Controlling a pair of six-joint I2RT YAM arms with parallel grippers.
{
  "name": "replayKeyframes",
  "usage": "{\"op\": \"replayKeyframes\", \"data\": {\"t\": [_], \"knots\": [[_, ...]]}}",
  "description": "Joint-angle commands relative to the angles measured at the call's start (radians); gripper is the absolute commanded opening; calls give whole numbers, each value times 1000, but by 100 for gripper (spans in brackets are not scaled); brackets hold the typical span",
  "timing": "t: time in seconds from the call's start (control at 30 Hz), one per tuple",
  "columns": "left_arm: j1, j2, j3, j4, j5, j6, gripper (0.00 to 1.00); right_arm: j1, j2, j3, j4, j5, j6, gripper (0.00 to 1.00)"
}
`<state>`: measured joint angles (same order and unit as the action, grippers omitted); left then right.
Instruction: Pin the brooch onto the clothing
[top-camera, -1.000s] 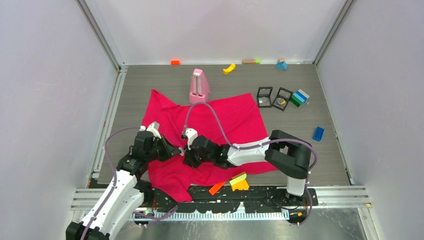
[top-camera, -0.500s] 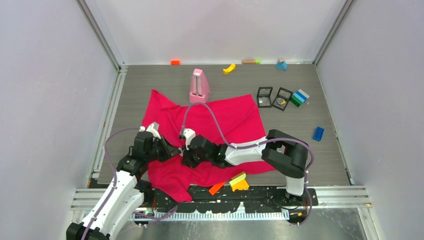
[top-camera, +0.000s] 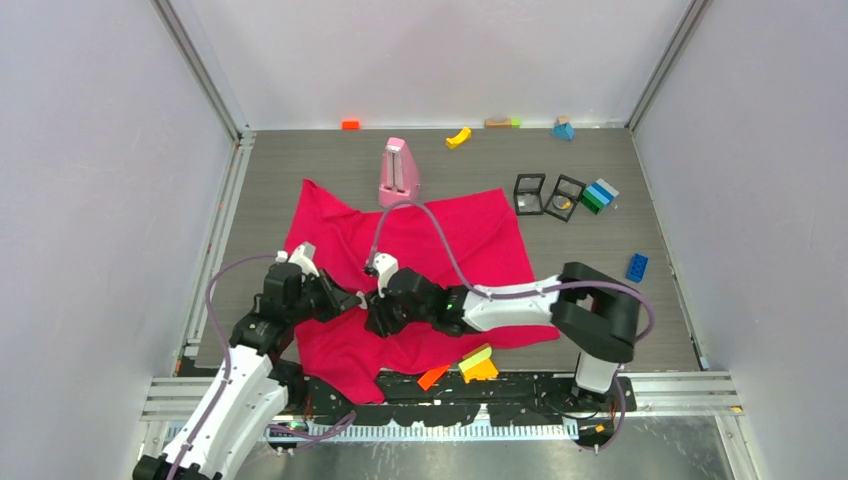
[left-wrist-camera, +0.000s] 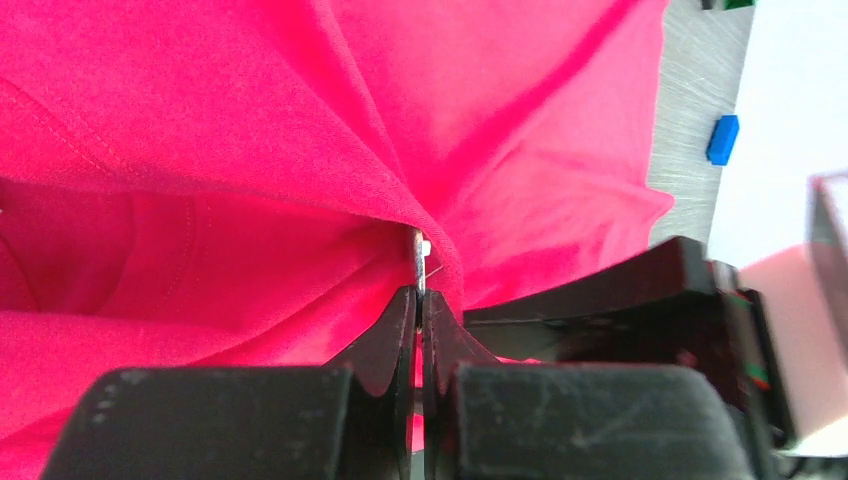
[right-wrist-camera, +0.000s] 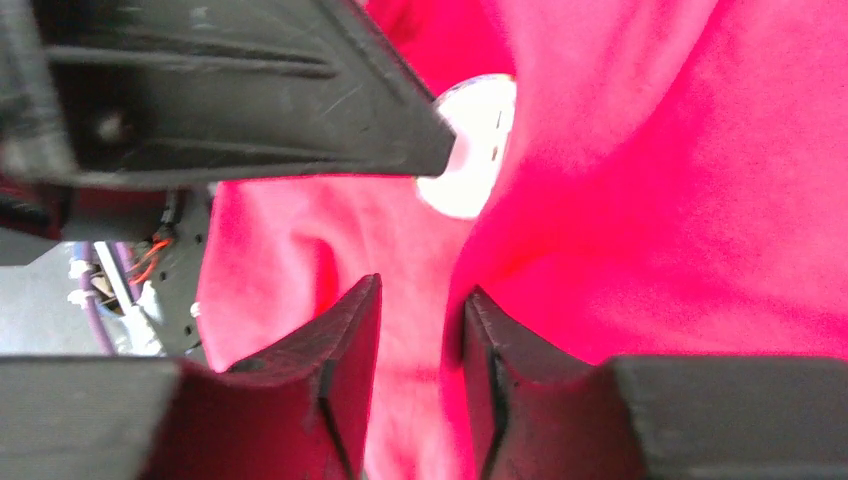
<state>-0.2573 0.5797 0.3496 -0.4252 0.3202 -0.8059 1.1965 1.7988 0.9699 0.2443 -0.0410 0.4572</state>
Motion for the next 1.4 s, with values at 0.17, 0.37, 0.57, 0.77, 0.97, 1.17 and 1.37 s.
{"op": "replayKeyframes", "data": {"t": [0.17,0.37,0.57,0.77,0.97,1.17,1.37], "knots": [[10,-40,111,-12,98,47,0,-77,-395,-144,-56,60,-17,62],[13,-37,128,8,190,47,0,-177,-533,-246,38,-40,41,64],[13,-10,192,-13,286,78,0,-184,-538,-254,129,-94,83,62],[13,39,278,-111,355,152,0,-184,-510,-225,163,-148,110,48],[13,51,302,-130,379,183,0,-175,-472,-191,161,-183,111,46],[13,59,291,-88,398,163,0,-139,-415,-139,117,-166,86,41],[15,59,287,-85,398,163,0,-131,-392,-123,112,-162,84,27]]}}
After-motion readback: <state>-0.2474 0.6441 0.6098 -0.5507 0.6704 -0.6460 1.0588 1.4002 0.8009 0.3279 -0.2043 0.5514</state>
